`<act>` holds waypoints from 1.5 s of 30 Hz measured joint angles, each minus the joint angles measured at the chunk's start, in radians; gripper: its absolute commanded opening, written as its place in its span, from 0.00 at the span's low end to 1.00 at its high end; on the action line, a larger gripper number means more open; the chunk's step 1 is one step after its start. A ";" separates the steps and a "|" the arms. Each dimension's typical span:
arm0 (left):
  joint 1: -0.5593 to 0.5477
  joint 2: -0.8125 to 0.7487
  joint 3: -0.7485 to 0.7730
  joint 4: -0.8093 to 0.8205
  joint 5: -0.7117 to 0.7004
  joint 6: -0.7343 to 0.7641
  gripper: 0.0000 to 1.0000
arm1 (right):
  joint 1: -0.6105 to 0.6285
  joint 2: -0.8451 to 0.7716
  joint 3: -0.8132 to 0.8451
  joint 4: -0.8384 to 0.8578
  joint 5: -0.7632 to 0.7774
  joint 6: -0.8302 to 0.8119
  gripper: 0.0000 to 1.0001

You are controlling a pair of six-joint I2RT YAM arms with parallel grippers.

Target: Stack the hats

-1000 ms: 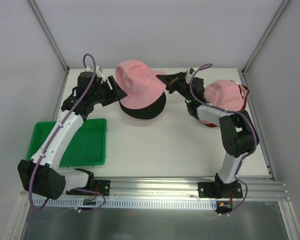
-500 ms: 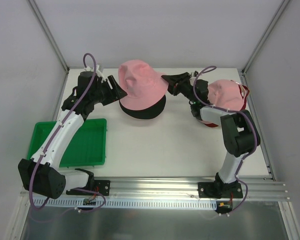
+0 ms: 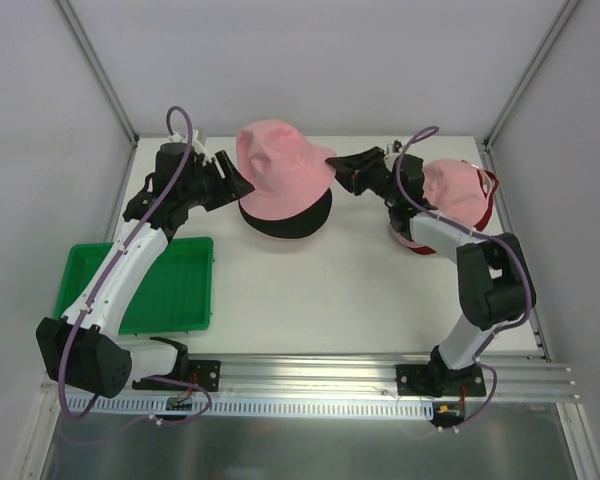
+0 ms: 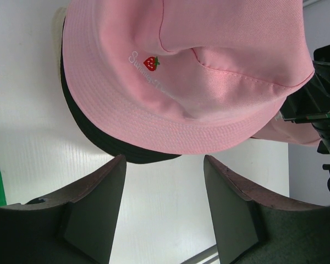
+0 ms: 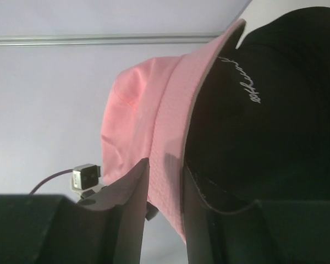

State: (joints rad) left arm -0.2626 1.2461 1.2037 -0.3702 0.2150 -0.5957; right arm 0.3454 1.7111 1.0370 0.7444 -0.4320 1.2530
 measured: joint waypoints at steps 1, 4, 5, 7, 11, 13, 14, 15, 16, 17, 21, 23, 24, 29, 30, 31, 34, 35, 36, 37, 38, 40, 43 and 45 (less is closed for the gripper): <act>0.000 0.000 0.000 0.000 0.000 0.000 0.58 | 0.000 -0.005 0.000 -0.023 -0.002 -0.015 0.28; 0.000 0.000 0.000 0.000 0.000 0.000 0.58 | -0.002 -0.012 0.000 -0.080 -0.006 -0.050 0.17; 0.000 0.000 0.000 0.000 0.000 0.000 0.58 | -0.004 -0.012 0.000 -0.101 -0.011 -0.063 0.14; 0.000 0.000 0.000 0.000 0.000 0.000 0.58 | -0.005 -0.012 0.000 -0.136 -0.018 -0.085 0.07; 0.000 0.000 0.000 0.000 0.000 0.000 0.58 | -0.006 -0.015 0.009 -0.239 -0.022 -0.149 0.01; 0.000 0.000 0.000 0.000 0.000 0.000 0.58 | -0.006 -0.018 0.027 -0.307 -0.021 -0.194 0.01; 0.000 0.000 0.000 0.000 0.000 0.000 0.58 | -0.007 -0.021 0.040 -0.344 -0.018 -0.220 0.01; 0.000 0.000 0.000 0.000 0.000 0.000 0.58 | -0.007 -0.023 0.049 -0.371 -0.016 -0.240 0.01; 0.000 0.002 0.000 0.000 -0.001 0.000 0.58 | -0.007 -0.026 0.064 -0.414 -0.013 -0.270 0.01; 0.000 0.003 0.000 0.001 -0.006 0.000 0.58 | -0.007 -0.027 0.079 -0.447 -0.010 -0.297 0.00; 0.000 0.011 0.000 0.011 -0.026 -0.004 0.58 | -0.007 -0.028 0.129 -0.557 -0.002 -0.387 0.01; 0.000 0.011 0.000 0.019 -0.043 -0.014 0.58 | -0.007 -0.028 0.145 -0.599 0.001 -0.426 0.01; 0.000 0.012 0.000 0.024 -0.050 -0.019 0.59 | -0.007 -0.028 0.150 -0.616 0.002 -0.443 0.00; 0.000 0.030 -0.031 0.081 -0.079 -0.066 0.62 | -0.007 -0.023 0.154 -0.661 0.001 -0.500 0.01; 0.000 0.036 -0.044 0.095 -0.082 -0.077 0.63 | -0.007 -0.018 0.155 -0.666 0.001 -0.509 0.00; 0.000 0.044 -0.055 0.106 -0.086 -0.088 0.64 | -0.007 -0.014 0.157 -0.675 0.001 -0.517 0.00; 0.000 0.072 -0.082 0.142 -0.090 -0.124 0.64 | -0.007 0.003 0.164 -0.695 0.001 -0.538 0.00; 0.000 0.080 -0.090 0.157 -0.091 -0.134 0.64 | -0.006 0.010 0.166 -0.699 0.001 -0.545 0.01; 0.000 0.088 -0.098 0.169 -0.093 -0.148 0.64 | -0.006 0.014 0.168 -0.703 0.001 -0.552 0.01; 0.000 0.093 -0.108 0.184 -0.094 -0.159 0.64 | -0.006 0.019 0.171 -0.708 0.001 -0.559 0.01; 0.001 0.098 -0.117 0.197 -0.094 -0.174 0.64 | -0.006 0.024 0.172 -0.710 0.001 -0.566 0.01; 0.002 0.106 -0.137 0.229 -0.095 -0.199 0.64 | -0.007 0.032 0.180 -0.722 0.000 -0.579 0.01; 0.010 0.115 -0.178 0.292 -0.093 -0.243 0.65 | -0.007 0.043 0.189 -0.735 0.000 -0.595 0.01; 0.023 0.120 -0.223 0.348 -0.086 -0.280 0.66 | -0.007 0.052 0.198 -0.744 -0.002 -0.605 0.00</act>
State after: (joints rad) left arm -0.2394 1.3663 0.9810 -0.0223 0.1287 -0.8761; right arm 0.3386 1.7630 1.2350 0.0006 -0.4343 0.6476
